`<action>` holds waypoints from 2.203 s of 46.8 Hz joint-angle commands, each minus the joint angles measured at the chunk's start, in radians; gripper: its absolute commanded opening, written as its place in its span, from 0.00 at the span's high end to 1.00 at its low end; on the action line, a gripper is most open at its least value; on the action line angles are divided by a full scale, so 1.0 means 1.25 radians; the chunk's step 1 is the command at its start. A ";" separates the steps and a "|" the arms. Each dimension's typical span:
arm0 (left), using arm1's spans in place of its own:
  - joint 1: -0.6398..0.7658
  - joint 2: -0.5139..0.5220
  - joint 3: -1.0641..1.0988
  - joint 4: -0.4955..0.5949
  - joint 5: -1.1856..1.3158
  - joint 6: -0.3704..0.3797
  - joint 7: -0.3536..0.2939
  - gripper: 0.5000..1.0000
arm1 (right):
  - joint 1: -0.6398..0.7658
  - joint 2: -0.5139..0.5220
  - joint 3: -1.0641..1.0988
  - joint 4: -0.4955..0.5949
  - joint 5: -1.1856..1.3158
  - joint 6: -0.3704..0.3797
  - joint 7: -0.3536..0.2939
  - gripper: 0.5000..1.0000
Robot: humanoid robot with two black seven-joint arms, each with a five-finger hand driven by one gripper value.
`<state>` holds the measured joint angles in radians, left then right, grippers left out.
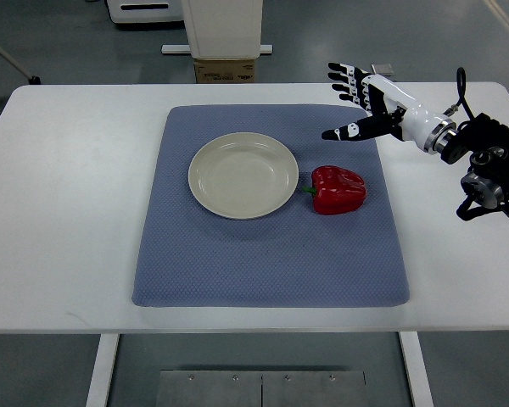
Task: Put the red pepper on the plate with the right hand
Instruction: 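Lower the right hand onto the red pepper and close fingers around it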
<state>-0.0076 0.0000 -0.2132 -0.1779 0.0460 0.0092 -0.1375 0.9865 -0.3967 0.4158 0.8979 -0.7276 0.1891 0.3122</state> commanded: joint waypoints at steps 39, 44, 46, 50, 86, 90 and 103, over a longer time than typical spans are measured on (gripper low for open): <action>0.000 0.000 0.000 0.000 0.000 0.000 0.001 0.00 | 0.103 -0.037 -0.250 0.056 -0.201 -0.010 0.009 0.00; 0.000 0.000 0.000 0.000 0.000 0.000 0.001 0.00 | 0.103 -0.034 -0.264 0.055 -0.213 -0.011 0.009 0.00; 0.000 0.000 0.000 0.000 0.000 0.000 0.001 0.00 | 0.103 -0.032 -0.268 0.054 -0.216 -0.013 0.009 0.00; 0.000 0.000 0.000 0.000 0.000 0.000 0.001 0.00 | 0.104 -0.030 -0.271 0.051 -0.217 -0.013 0.008 0.00; 0.000 0.000 0.000 0.000 0.000 0.000 0.001 0.00 | 0.102 -0.019 -0.351 0.018 -0.234 -0.056 0.008 0.15; 0.000 0.000 0.000 0.000 0.000 0.000 0.001 0.00 | 0.102 -0.019 -0.353 0.018 -0.234 -0.056 0.009 0.17; 0.000 0.000 0.000 0.000 0.000 0.000 0.001 0.00 | 0.098 -0.019 -0.355 0.016 -0.234 -0.056 0.008 0.18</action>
<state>-0.0077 0.0000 -0.2132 -0.1776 0.0460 0.0092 -0.1368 1.1098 -0.4205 -0.0275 0.9172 -1.0201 0.1196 0.3228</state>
